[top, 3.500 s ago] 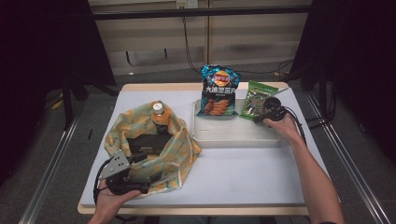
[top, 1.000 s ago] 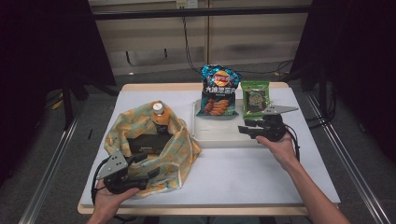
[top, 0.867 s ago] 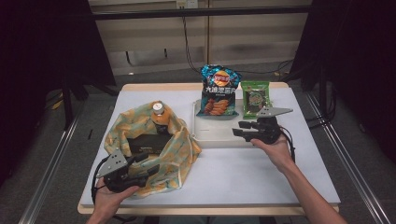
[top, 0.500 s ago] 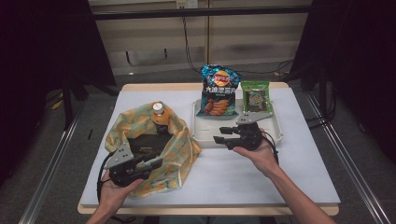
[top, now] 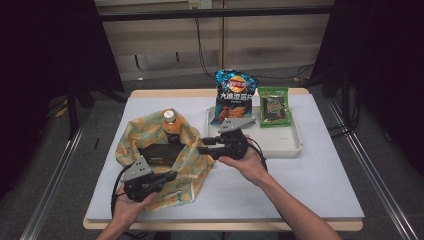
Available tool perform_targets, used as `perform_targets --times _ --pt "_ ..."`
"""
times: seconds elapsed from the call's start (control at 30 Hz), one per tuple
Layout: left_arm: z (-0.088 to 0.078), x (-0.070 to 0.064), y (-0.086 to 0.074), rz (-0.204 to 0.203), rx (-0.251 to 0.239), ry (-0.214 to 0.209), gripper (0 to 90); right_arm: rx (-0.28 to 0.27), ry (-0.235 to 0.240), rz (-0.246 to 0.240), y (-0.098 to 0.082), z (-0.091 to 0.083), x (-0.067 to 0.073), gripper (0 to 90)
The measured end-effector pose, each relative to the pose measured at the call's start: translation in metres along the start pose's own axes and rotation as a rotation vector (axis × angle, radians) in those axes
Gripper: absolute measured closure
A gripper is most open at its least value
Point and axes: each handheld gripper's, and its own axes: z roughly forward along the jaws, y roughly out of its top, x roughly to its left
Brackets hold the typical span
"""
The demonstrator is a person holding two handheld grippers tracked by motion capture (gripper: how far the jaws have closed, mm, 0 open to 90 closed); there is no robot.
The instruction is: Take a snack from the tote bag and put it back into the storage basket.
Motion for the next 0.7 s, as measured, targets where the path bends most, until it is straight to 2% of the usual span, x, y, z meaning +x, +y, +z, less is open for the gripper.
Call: perform_targets --times 0.1,0.23,0.3,0.43,0.5,0.7 --pt "0.004 0.000 -0.003 -0.006 0.043 0.005 89.7 0.031 0.030 -0.010 0.008 0.017 0.004 63.0" --pt "0.005 0.000 -0.005 -0.015 0.048 -0.004 89.7 0.051 0.066 -0.022 0.012 0.039 0.011 66.6" --pt "0.006 0.001 -0.005 -0.010 0.049 -0.002 89.5 0.057 0.077 -0.010 0.010 0.049 0.012 66.3" --pt "0.011 0.000 -0.005 -0.014 0.053 -0.017 88.6 0.088 0.057 -0.021 0.008 0.067 0.012 63.6" --pt "0.013 -0.001 -0.006 -0.010 0.061 -0.016 88.2 0.105 0.036 -0.027 0.007 0.074 0.007 59.9" --pt "0.013 -0.001 -0.006 -0.015 0.060 -0.024 88.0 0.127 -0.023 -0.006 0.001 0.079 -0.008 46.6"
